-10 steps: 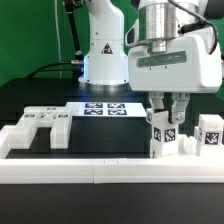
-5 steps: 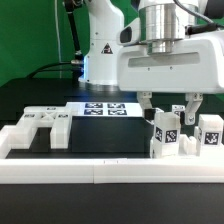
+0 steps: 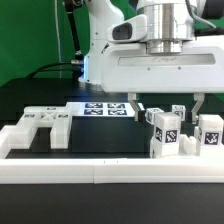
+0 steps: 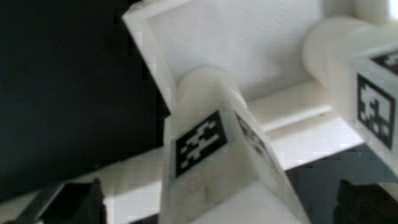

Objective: Assemble chair

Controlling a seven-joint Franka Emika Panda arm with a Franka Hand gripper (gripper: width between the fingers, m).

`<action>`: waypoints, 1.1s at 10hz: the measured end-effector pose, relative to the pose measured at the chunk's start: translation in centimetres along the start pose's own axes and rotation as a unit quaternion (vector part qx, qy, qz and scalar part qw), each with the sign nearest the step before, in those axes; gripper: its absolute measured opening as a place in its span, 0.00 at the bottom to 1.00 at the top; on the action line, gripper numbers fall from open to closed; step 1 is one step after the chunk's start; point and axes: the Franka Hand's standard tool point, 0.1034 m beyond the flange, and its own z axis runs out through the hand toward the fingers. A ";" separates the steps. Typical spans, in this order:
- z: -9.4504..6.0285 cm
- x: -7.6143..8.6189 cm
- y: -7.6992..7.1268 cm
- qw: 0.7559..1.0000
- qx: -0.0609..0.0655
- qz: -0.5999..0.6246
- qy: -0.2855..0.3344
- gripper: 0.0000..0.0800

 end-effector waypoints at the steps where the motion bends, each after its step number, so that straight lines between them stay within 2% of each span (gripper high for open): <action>1: 0.0 0.0 -0.1 1.000 -0.001 -0.031 0.001 0.81; 5: -0.2 0.2 -0.2 0.990 -0.006 -0.142 0.002 0.81; 7: -0.1 0.2 -0.2 0.990 -0.006 -0.141 0.002 0.50; 8: -0.1 0.2 -0.2 0.991 -0.006 -0.135 0.002 0.50; 9: -0.1 0.2 -0.2 0.992 -0.006 -0.130 0.002 0.36; 11: -0.1 0.2 -0.2 0.995 -0.005 -0.095 0.002 0.36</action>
Offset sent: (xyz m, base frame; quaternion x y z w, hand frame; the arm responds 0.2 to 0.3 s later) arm 0.0042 0.0047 0.0059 0.0036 -0.0104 -0.1825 0.9831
